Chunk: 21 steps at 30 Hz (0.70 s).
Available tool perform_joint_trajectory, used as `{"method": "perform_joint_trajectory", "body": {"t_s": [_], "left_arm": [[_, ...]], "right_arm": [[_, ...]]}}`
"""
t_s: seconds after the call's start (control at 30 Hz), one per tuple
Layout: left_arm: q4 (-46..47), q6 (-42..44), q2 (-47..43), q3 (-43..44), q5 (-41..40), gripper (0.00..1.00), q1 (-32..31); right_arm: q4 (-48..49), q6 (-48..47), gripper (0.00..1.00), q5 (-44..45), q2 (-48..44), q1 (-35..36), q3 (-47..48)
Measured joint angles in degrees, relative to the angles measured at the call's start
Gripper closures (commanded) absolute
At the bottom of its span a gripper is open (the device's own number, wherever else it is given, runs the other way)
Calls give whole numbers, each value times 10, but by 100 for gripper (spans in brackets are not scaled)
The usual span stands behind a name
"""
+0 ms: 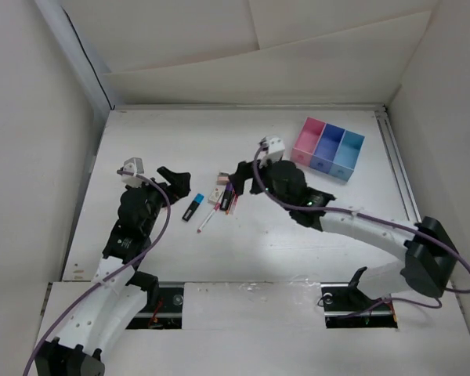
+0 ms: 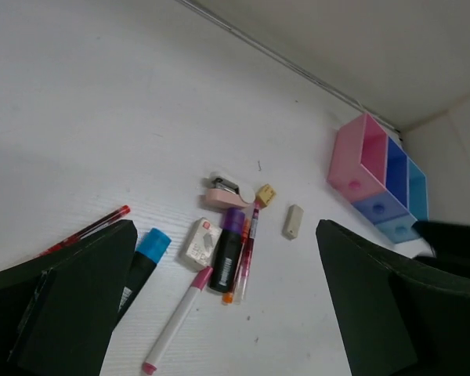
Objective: Sort the stationery into containers
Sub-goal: Pick up the stationery from the center of the board.
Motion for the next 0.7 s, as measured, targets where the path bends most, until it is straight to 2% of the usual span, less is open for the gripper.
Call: {"method": "perform_joint_trajectory", "body": {"t_s": [0.13,0.2,0.23,0.3,0.33,0.5,0.7], "left_arm": [[-52,-19,-2,27,-65,0,-1],[-77,-27,-3,47,-94,0,-1],[-85,-28,-5,55,-105,0,-1],[-98,-37,-18,60,-129,0,-1],[-109,-44,-29,60,-140,0,-1],[-113,-64,-73,42,-176,0,-1],[-46,-57,-83,2,-153,0,-1]], "right_arm": [[-47,-13,2,-13,55,61,13],[-59,-22,50,-16,57,83,20],[-59,-23,68,-19,56,89,26],[-56,-24,97,-17,56,92,39],[-56,-21,100,-14,56,92,47],[-55,-9,100,17,68,90,73],[-103,30,100,50,165,59,148]]}}
